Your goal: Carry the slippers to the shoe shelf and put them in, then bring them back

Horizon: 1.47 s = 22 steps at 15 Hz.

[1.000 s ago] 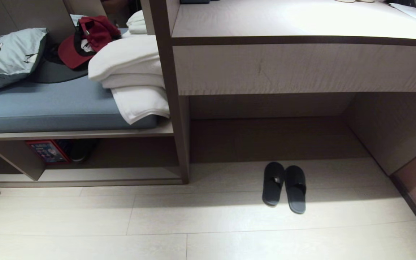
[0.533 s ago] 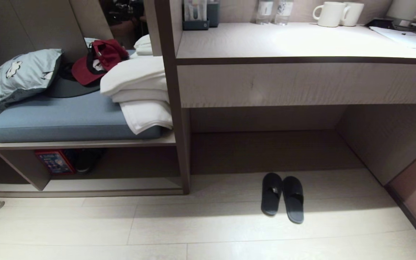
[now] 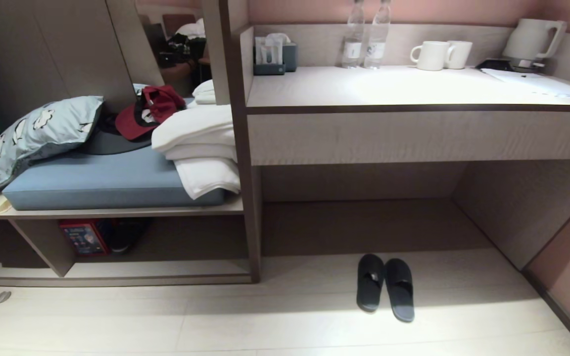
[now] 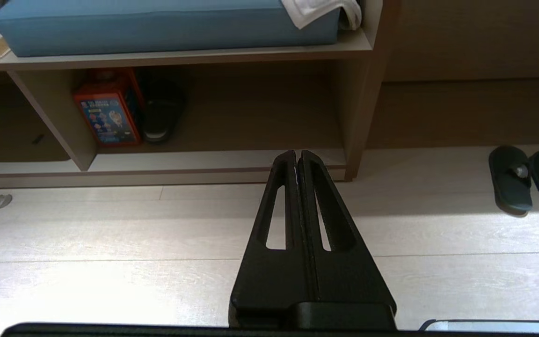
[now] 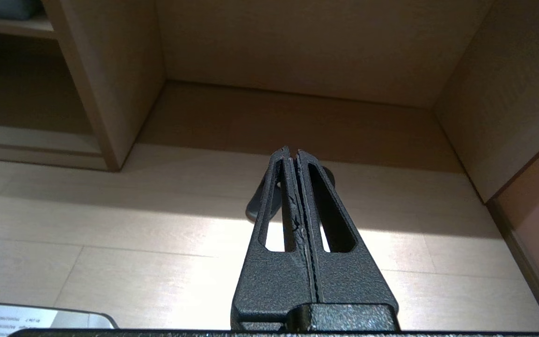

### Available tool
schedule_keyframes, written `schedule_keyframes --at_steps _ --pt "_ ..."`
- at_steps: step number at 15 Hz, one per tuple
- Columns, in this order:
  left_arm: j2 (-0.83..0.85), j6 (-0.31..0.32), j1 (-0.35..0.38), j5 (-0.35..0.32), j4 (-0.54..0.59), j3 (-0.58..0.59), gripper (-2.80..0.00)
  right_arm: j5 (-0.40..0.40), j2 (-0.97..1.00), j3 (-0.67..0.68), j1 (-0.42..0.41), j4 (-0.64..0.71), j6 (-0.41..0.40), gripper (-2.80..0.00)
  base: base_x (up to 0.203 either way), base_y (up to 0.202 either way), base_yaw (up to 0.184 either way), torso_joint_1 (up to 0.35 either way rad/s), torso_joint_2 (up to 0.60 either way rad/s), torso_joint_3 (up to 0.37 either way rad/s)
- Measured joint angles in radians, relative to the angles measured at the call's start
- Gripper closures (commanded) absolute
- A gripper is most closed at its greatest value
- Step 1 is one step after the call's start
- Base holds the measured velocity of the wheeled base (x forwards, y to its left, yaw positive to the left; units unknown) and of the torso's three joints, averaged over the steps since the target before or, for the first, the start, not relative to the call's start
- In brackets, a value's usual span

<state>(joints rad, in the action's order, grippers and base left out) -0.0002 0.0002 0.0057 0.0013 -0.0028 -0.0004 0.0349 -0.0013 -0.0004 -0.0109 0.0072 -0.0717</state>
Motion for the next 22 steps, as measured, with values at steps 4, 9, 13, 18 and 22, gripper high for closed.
schedule_keyframes --at_steps 4,9,13,18,22 --pt "0.0 0.0 0.0 0.0 0.0 0.0 0.0 0.0 0.0 0.0 0.0 0.0 0.0 0.0 0.0 0.0 0.0 0.001 0.0 0.031" --pt "0.0 0.0 0.0 0.0 0.0 0.0 0.0 0.0 0.0 0.0 0.0 0.0 0.0 0.0 0.0 0.0 0.0 0.0 0.0 0.0" --pt "0.0 0.0 0.0 0.0 0.0 0.0 0.0 0.0 0.0 0.0 0.0 0.0 0.001 0.0 0.0 0.0 0.0 0.0 0.0 0.0" --pt "0.0 0.0 0.0 0.0 0.0 0.0 0.0 -0.002 0.0 0.0 0.0 -0.001 0.007 0.0 0.0 0.0 0.0 0.0 0.0 0.0" --pt "0.0 0.0 0.0 0.0 0.0 0.0 0.0 -0.002 0.0 0.0 0.0 -0.001 0.011 0.0 0.0 0.0 0.0 0.0 0.0 0.0"
